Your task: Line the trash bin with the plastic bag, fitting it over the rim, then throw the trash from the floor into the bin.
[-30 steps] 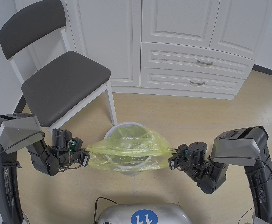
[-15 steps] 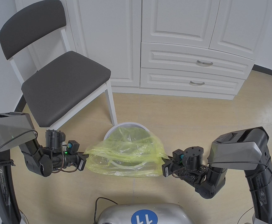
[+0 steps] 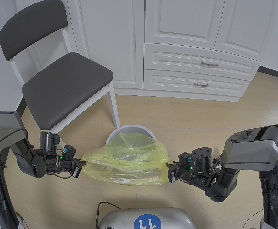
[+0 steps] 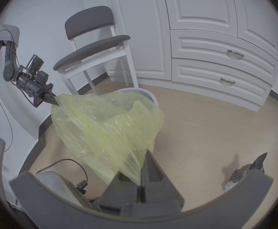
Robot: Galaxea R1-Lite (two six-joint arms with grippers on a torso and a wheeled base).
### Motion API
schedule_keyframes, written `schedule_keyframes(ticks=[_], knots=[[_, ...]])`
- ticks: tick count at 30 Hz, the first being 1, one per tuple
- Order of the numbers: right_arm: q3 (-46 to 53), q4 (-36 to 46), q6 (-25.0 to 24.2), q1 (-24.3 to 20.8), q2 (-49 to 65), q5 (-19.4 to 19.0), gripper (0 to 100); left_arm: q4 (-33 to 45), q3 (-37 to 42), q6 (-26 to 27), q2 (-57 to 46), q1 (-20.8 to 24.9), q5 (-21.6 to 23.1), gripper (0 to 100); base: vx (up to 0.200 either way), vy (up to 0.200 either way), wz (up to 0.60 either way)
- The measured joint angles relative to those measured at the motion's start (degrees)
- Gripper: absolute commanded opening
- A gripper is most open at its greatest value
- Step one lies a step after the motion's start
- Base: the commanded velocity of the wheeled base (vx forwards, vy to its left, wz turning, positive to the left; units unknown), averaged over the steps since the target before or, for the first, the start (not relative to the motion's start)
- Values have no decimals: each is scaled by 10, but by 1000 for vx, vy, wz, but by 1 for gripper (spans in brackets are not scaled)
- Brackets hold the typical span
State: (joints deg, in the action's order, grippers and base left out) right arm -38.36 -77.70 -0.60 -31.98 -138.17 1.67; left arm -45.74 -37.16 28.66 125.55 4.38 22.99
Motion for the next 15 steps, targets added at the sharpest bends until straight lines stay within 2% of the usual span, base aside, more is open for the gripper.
schedule_keyframes(ticks=[7,15], knots=[[-20,31,-40,5,9,-4,0,4,-7,-3,-2,-2,12,0,0,0,0],[-88,146,-123,11,9,-3,0,4,-37,-48,24,4,5,0,0,0,0]])
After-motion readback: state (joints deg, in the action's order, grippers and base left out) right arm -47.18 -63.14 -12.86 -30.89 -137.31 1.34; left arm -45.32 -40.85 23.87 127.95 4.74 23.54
